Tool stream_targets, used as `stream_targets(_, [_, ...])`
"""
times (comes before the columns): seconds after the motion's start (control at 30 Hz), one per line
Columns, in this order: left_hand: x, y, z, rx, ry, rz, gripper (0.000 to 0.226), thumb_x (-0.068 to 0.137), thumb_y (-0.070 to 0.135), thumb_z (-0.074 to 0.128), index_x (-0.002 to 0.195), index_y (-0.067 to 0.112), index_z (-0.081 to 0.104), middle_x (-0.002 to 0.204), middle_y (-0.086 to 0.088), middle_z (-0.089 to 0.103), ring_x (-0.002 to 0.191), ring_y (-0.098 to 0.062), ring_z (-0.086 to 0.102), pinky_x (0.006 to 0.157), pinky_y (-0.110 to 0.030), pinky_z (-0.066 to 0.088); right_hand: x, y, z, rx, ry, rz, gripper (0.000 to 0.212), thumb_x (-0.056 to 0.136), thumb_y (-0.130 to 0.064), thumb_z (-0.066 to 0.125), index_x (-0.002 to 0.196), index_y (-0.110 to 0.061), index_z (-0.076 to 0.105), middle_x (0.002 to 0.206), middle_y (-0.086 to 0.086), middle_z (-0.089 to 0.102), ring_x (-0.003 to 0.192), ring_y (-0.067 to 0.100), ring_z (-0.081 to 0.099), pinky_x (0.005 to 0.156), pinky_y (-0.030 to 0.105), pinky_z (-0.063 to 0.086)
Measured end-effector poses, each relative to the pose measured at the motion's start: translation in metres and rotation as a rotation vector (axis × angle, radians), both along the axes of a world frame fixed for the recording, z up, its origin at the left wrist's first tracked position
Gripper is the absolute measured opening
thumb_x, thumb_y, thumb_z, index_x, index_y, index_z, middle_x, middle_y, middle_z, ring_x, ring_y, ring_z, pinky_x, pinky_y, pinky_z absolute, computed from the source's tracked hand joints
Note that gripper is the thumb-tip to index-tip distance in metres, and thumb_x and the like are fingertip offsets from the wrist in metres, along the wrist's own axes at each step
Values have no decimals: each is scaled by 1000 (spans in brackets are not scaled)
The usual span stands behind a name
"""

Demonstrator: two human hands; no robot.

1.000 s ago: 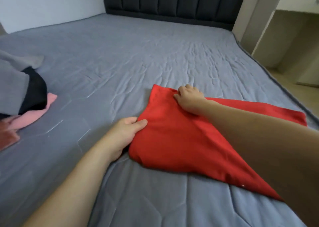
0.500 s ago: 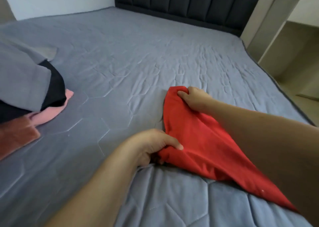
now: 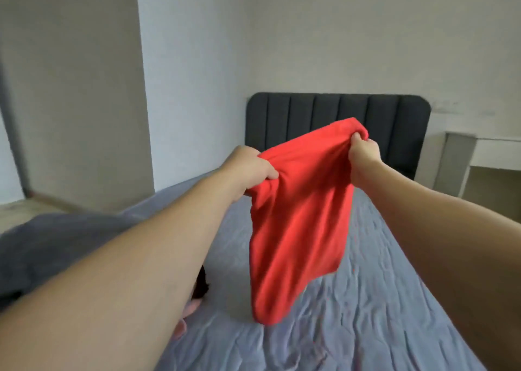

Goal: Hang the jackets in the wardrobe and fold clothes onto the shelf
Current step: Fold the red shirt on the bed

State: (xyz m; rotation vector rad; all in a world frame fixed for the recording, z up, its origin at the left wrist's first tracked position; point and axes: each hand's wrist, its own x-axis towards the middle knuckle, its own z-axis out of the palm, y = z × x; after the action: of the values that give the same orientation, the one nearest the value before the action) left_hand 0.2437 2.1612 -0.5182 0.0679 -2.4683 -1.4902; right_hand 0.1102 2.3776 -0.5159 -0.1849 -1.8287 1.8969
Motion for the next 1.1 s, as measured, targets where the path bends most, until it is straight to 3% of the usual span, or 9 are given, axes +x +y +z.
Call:
stream_targets(0.17, [84,34,74,-290,118,-88,31,69,12,73,98,2,69,94,-20,73,78,-31,70,77,-48,58,80,33,48,-384,105,63,44,91,-46,52,125,-18,60,99,-3,59,92,20,56,84,33,44])
stream_targets(0.3, [145,83,60,-505,23,-172,18,72,13,76,89,9,71,85,-13,74,72,-27,70,67,-39,59,136,73,-3,-610,108,81,30,74,-45,56,96,-25,63,88,-9,62,79,15,54,65,30,39])
stream_targets(0.43, [184,151,-37,-653,-318,-407,24,76,14,80,96,9,68,88,-7,71,76,-24,70,66,-37,58,185,127,-116,-667,-2,57,21,71,-35,53,76,-19,64,79,-3,67,82,22,61,76,32,47])
stream_targets(0.57, [236,246,-187,-681,-765,-728,19,83,8,75,90,3,58,83,-8,63,58,-21,63,43,-29,55,252,206,-261,-596,-301,-117,23,86,-17,45,64,-13,50,55,6,57,55,20,56,63,31,45])
stream_targets(0.7, [262,299,-268,-780,-1019,-869,39,89,4,69,117,-16,52,121,-29,59,60,-33,64,32,-28,49,292,262,-334,-567,-477,-59,29,100,-15,34,72,-14,40,32,-7,49,28,7,49,42,14,43])
stream_targets(0.77, [254,298,-271,-758,-1014,-881,42,90,11,69,120,-12,52,112,-28,63,56,-30,65,33,-26,49,286,265,-332,-524,-512,-81,30,98,-15,36,69,-15,42,41,-2,50,34,12,48,40,16,39])
stream_targets(0.9, [221,254,-243,-575,-950,-845,28,93,32,66,90,5,63,59,-10,62,37,-14,57,37,-17,44,247,235,-298,-430,-460,-157,29,96,-17,38,68,-13,46,68,5,49,42,17,55,45,27,43])
stream_targets(1.03, [180,175,-221,-298,-872,-686,21,88,33,70,89,12,69,80,-10,69,61,-20,62,54,-24,50,188,175,-261,-240,-418,-78,40,97,-40,34,89,-9,58,94,8,57,88,24,57,79,30,44])
stream_targets(1.1, [158,128,-222,-235,-815,-550,23,85,33,73,94,12,71,79,-6,70,57,-16,62,51,-23,49,160,135,-249,-119,-379,-32,49,96,-47,32,108,-9,60,108,13,57,102,24,55,90,35,42])
